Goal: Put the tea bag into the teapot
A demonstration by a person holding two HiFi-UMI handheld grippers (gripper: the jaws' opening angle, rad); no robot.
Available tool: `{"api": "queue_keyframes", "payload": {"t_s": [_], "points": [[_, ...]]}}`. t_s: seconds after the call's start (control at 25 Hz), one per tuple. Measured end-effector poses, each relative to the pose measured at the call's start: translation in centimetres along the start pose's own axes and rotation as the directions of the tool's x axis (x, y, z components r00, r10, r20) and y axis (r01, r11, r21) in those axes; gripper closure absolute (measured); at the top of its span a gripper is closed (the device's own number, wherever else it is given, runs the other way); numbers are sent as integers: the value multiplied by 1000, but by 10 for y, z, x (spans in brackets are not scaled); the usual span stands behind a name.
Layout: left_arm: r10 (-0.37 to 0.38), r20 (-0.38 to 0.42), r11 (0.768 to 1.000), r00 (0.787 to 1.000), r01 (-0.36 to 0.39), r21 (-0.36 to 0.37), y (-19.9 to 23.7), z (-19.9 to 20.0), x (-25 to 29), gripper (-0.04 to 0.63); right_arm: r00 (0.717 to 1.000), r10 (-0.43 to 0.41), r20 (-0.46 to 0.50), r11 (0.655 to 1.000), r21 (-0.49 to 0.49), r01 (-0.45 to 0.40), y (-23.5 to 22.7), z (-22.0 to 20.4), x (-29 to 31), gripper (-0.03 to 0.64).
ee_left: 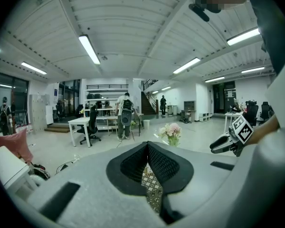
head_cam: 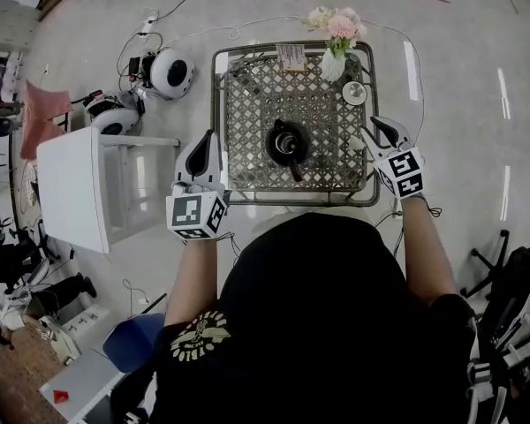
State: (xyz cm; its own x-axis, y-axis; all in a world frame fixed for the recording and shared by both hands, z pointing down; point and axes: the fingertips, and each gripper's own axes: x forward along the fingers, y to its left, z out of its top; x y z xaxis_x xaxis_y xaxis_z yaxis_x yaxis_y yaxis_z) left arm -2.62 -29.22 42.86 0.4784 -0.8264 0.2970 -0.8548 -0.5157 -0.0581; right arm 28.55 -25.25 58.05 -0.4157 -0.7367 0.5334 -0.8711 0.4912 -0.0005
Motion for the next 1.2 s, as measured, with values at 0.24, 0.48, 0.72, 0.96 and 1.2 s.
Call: {"api": "queue_keyframes", "payload": {"t_s": [0.24, 0.48, 0.72, 0.96, 1.2], "points": [[18, -18, 1000, 1000, -18, 3, -5, -2, -2, 598, 996, 37, -86, 998, 46, -33, -4, -57, 26, 514], [33, -31, 999, 999, -33, 17, -12, -3, 1, 598, 977, 114, -181, 991, 93, -98, 1, -126, 57, 503], [72, -56, 997, 996, -72, 12, -14, -11, -9, 598, 940, 172, -294, 985, 80, -155, 8, -185, 83, 502], [124, -77, 992, 989, -123, 14, -14, -14, -26, 598, 909, 206, -362, 979, 69, -194, 8, -213, 97, 502], [172, -101, 985, 980, -169, 30, -11, -17, -43, 598, 881, 226, -416, 974, 73, -215, 5, -236, 108, 502]]}}
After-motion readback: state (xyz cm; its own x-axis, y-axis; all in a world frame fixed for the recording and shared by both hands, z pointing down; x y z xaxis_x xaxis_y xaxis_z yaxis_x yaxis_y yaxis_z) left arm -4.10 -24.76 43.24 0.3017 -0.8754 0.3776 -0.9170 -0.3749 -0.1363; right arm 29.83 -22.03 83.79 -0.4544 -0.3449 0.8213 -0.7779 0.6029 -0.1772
